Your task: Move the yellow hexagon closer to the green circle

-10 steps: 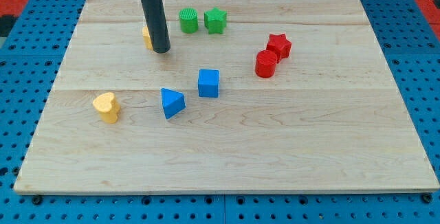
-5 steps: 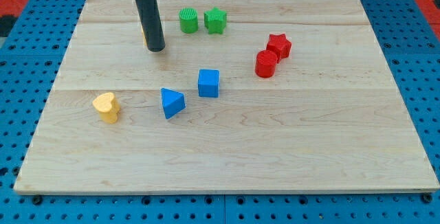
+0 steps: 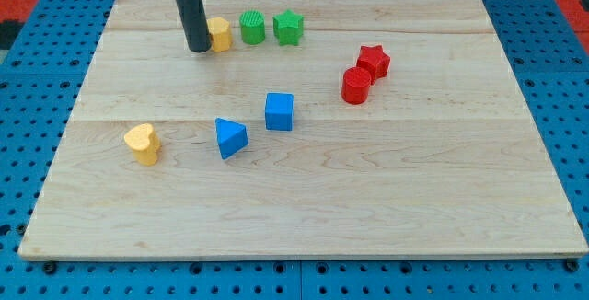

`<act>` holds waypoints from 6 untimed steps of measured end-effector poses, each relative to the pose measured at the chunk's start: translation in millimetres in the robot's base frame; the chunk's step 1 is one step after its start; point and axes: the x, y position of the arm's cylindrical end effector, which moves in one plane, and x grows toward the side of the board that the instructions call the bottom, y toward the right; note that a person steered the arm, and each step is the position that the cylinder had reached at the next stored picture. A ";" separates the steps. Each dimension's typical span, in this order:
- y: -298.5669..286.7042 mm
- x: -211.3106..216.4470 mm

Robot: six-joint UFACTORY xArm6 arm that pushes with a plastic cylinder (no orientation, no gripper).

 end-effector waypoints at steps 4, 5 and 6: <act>18.3 4.1; 18.3 6.2; 18.4 6.2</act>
